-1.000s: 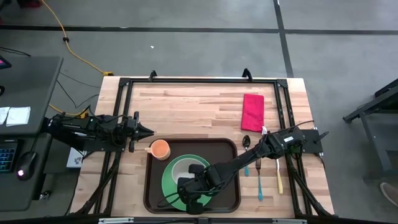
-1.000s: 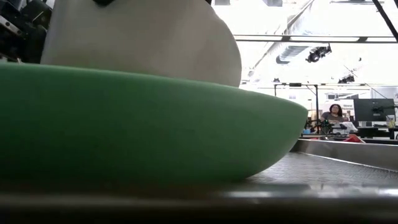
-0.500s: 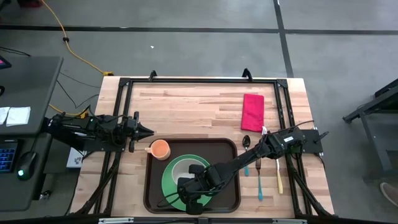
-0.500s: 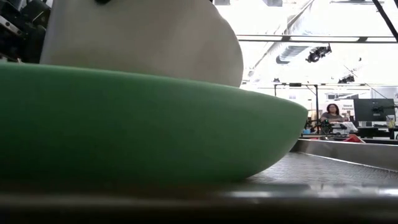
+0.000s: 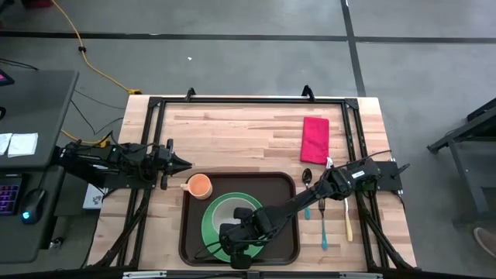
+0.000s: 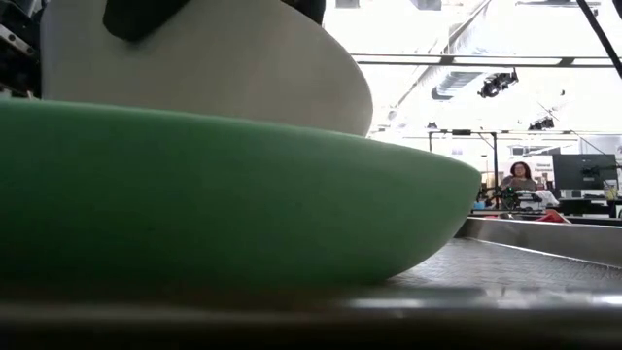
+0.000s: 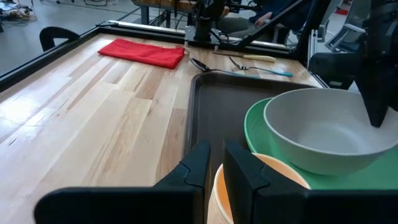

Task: Set up tray
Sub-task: Put the gray bowl on the green plate, then put the red table napkin to the right of the green plate on the brown tray

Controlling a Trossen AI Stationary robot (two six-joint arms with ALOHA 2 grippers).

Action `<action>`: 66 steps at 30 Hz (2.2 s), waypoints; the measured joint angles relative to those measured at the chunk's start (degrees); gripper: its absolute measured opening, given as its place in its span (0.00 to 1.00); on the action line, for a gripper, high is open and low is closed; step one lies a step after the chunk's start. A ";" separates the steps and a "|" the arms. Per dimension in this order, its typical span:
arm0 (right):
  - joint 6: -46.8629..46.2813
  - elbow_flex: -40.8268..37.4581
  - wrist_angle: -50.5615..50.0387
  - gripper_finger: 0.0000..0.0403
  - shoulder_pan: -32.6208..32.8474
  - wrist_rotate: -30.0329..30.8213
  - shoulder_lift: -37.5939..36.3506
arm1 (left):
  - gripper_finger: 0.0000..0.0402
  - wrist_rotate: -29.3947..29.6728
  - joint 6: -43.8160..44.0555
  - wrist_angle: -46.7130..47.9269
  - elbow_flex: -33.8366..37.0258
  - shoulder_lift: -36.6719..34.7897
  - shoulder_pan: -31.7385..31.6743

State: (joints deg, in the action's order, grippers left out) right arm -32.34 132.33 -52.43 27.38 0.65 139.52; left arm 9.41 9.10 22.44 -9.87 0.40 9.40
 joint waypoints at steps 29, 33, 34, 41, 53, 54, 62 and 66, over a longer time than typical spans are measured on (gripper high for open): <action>-0.88 -0.11 0.66 0.08 0.00 -3.22 0.24 | 0.18 -0.01 0.00 0.00 0.00 0.00 0.01; -0.88 -0.11 0.64 0.11 0.00 -3.30 0.26 | 0.18 -0.02 0.00 0.00 0.00 -0.01 0.00; -0.74 -0.11 0.64 0.12 0.00 -3.25 0.26 | 0.18 -0.02 0.00 0.00 0.00 -0.01 0.00; -0.10 -0.12 0.64 0.19 0.00 -3.03 0.26 | 0.18 -0.04 0.00 0.00 0.00 0.00 0.01; 0.83 -0.11 0.64 0.23 -1.11 -5.78 0.26 | 0.18 -0.03 0.02 0.00 0.00 0.00 0.01; 0.85 -0.11 0.62 0.23 -1.15 -5.90 0.13 | 0.18 -0.03 0.02 0.00 0.00 0.00 0.00; 0.88 -0.11 0.82 0.23 -1.88 -6.27 -1.12 | 0.18 -0.03 0.02 0.00 0.00 0.00 0.00; 0.87 -0.09 0.79 0.23 -1.90 -7.30 -1.14 | 0.18 -0.02 0.00 0.00 0.00 -0.01 0.01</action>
State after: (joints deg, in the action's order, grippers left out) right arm -31.46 132.25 -51.64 25.47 -6.65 138.39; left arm 9.39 9.10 22.44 -9.87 0.38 9.41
